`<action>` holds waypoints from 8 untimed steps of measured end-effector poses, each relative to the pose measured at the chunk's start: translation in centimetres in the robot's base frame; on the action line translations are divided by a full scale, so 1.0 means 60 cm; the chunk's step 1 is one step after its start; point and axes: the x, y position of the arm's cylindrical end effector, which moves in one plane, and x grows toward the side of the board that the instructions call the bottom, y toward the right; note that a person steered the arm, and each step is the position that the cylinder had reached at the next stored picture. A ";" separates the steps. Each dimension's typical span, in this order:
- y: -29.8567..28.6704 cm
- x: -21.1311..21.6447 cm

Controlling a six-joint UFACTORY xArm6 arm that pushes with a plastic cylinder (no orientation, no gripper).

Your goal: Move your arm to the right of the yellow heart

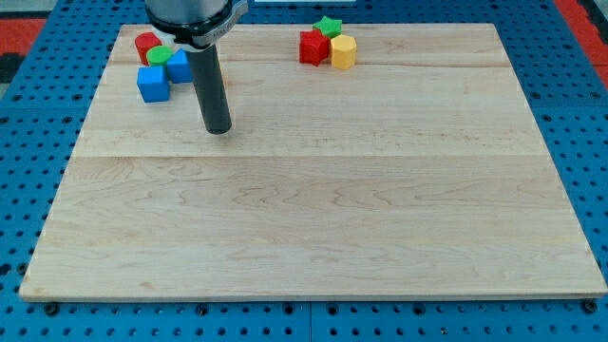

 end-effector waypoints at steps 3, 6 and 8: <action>0.008 0.000; 0.009 -0.033; 0.017 -0.087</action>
